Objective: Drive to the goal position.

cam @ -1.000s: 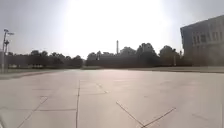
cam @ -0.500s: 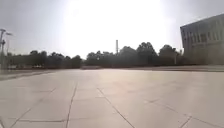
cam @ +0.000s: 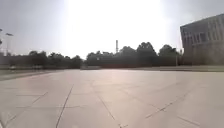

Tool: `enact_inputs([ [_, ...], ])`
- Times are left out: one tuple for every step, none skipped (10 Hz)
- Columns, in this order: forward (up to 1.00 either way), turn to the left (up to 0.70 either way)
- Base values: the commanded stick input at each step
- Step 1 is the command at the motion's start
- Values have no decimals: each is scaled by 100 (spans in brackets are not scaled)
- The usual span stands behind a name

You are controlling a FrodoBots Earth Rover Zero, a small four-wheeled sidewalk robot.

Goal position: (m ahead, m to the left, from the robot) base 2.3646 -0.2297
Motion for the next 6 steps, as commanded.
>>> enact_inputs([
  [70,0],
  [70,0],
  [70,0],
  [70,0],
  [70,0],
  [70,0],
])
